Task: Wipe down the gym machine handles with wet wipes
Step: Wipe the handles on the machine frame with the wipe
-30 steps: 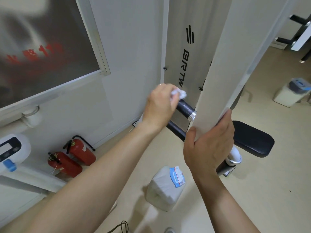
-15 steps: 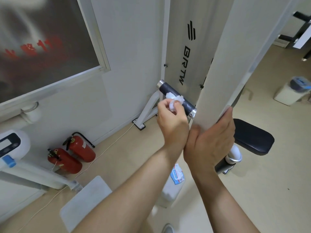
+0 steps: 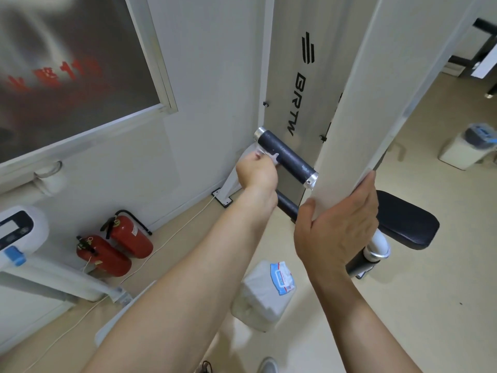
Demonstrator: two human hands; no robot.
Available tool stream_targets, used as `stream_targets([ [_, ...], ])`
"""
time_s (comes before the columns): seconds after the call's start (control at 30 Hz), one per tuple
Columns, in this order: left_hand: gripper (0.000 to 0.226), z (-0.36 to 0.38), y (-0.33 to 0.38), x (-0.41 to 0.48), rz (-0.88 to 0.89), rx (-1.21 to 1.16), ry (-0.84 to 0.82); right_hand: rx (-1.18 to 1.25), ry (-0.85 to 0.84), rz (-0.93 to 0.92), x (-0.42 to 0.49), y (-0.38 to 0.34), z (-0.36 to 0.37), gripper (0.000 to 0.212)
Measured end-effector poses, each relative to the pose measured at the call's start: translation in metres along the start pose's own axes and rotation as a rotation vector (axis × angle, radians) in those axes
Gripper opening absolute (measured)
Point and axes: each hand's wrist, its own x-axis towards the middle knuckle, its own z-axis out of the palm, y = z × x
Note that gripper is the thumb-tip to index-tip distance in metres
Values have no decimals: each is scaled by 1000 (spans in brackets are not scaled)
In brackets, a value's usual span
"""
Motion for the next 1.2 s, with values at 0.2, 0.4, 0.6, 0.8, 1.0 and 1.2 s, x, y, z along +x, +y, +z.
stream_targets([
  [0.2,27,-14,-30,-34,-18,183,-350,-11,-13,4,2,1,1,87],
  [0.4,32,-6,24,4,-131,-316,-65,-22,-20,-15,1,2,0,92],
  [0.6,26,-6,-9,-11,-24,-37,-219,-13,-36,-18,-1,1,-3,92],
  [0.8,19,-22,-22,-18,23,125,-296,-35,-90,-43,-3,5,-9,94],
  [1.0,17,-12,12,-6,32,-113,10,-78,-103,-87,-4,4,-11,96],
  [1.2,24,-27,-28,-49,184,349,-347,-98,-106,-80,-1,6,-12,96],
])
